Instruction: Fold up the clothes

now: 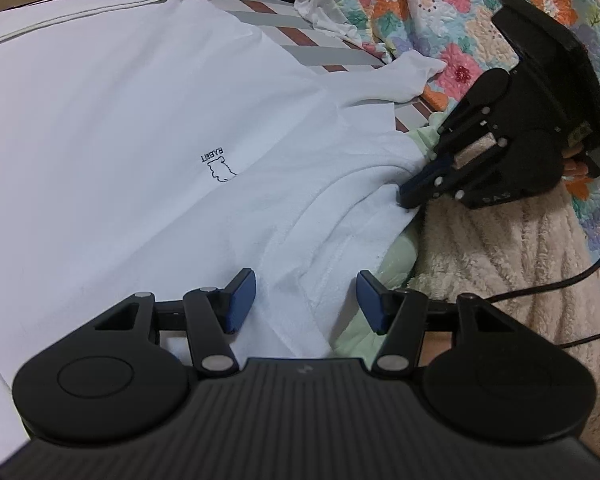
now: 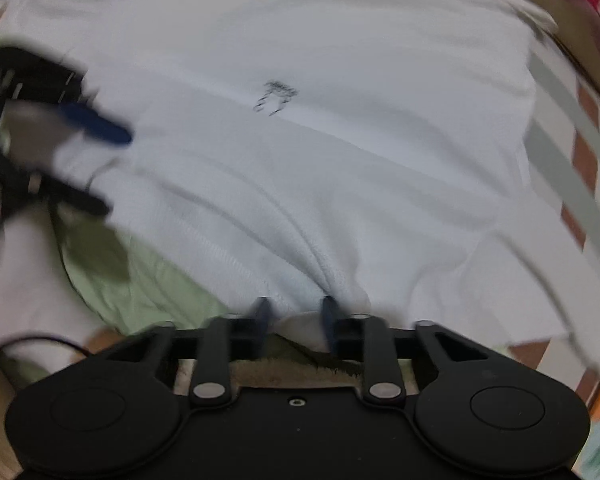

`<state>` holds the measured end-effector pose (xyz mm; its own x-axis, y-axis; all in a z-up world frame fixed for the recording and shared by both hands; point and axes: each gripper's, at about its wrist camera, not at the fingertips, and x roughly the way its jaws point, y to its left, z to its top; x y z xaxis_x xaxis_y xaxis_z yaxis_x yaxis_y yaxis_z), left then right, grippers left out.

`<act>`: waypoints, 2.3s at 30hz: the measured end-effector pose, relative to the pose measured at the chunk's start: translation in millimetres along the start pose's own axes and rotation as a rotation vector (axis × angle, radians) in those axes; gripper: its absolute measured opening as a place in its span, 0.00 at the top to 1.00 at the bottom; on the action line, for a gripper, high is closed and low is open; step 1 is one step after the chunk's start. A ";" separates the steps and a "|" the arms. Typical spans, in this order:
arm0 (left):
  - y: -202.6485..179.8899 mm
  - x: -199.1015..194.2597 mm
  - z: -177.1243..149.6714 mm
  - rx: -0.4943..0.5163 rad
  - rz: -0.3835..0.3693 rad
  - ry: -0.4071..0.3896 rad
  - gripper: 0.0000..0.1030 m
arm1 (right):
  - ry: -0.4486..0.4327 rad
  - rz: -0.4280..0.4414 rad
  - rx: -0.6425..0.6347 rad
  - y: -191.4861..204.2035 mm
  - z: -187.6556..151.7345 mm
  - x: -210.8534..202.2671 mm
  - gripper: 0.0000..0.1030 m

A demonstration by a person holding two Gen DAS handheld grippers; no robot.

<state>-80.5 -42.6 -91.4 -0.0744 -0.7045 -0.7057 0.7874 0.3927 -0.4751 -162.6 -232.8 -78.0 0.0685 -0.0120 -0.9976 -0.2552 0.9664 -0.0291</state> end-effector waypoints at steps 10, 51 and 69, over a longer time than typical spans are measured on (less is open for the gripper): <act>-4.2 -14.5 -5.4 0.078 0.029 0.021 0.47 | -0.058 0.124 -0.033 -7.0 -41.0 -54.7 1.00; -59.5 -16.9 -55.4 0.755 0.245 0.092 0.28 | -0.256 0.051 -0.099 -45.7 -26.7 -36.4 0.85; 32.1 -49.5 5.6 -0.049 0.076 -0.084 0.91 | -0.259 -0.135 -0.475 9.5 -35.7 -7.3 0.51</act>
<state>-48.2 1.6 -68.7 0.0376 -0.7177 -0.6954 0.7579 0.4740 -0.4483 -200.0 -232.7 -73.2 0.3498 -0.0065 -0.9368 -0.6302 0.7383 -0.2405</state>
